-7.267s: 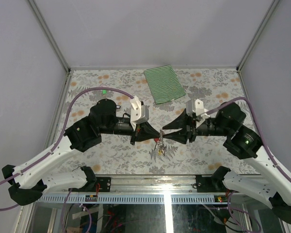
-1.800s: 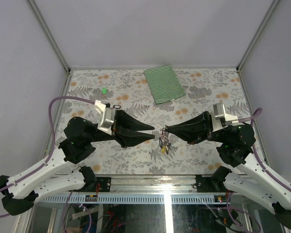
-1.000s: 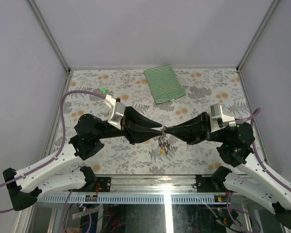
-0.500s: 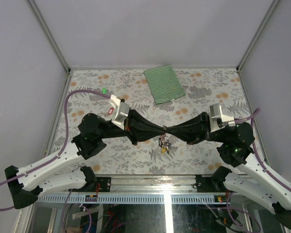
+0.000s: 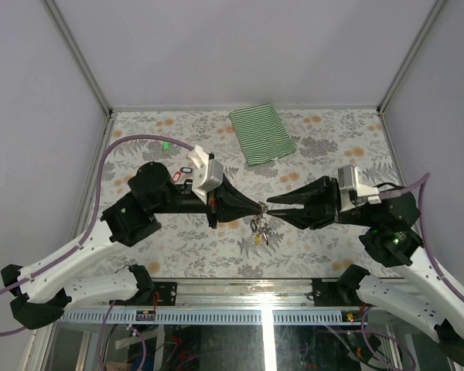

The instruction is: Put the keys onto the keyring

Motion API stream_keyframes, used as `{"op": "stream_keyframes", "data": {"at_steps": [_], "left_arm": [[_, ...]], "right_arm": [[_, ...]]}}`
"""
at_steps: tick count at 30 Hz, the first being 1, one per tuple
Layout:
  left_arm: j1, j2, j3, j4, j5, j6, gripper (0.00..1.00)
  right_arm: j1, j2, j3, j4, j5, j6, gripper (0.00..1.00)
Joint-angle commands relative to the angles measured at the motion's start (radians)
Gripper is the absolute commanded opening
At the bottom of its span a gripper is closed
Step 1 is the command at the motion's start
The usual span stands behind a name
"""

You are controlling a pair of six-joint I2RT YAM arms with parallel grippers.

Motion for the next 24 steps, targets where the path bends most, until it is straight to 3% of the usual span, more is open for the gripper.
{"op": "stream_keyframes", "data": {"at_steps": [1,7,12,24], "left_arm": [[-0.003,0.018,0.128,-0.338,0.002,0.170,0.00],[-0.004,0.070,0.237,-0.563,-0.052,0.264,0.00],[-0.004,0.120,0.313,-0.695,-0.085,0.308,0.00],[-0.004,0.168,0.362,-0.741,-0.108,0.329,0.00]], "right_arm": [[-0.002,-0.018,0.110,-0.241,0.008,-0.137,0.35],[-0.002,0.054,0.238,-0.536,0.063,-0.223,0.41],[-0.002,0.129,0.300,-0.678,0.057,-0.268,0.45],[-0.002,0.207,0.280,-0.665,-0.007,-0.249,0.45]]}}
